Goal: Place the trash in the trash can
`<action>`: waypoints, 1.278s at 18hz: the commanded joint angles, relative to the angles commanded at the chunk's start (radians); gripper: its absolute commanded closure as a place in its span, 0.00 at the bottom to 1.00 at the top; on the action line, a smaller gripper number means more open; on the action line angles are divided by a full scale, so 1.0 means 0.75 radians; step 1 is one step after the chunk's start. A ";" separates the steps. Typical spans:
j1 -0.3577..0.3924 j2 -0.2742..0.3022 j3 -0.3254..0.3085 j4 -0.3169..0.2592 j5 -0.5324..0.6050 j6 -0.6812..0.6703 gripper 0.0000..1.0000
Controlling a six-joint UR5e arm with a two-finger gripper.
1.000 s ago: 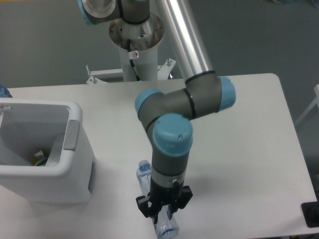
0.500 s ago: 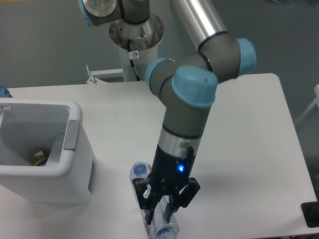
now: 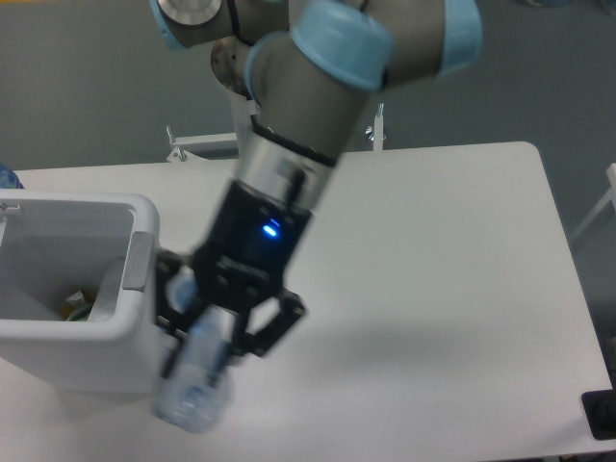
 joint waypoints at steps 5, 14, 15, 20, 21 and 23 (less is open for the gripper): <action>-0.121 0.035 -0.102 0.019 -0.002 0.063 0.56; -0.166 0.098 -0.297 0.041 0.010 0.311 0.00; -0.166 0.098 -0.286 0.043 0.010 0.319 0.00; -0.099 0.104 -0.278 0.041 0.012 0.435 0.00; -0.080 0.104 -0.270 0.043 0.012 0.456 0.00; -0.029 0.096 -0.248 0.043 0.012 0.462 0.00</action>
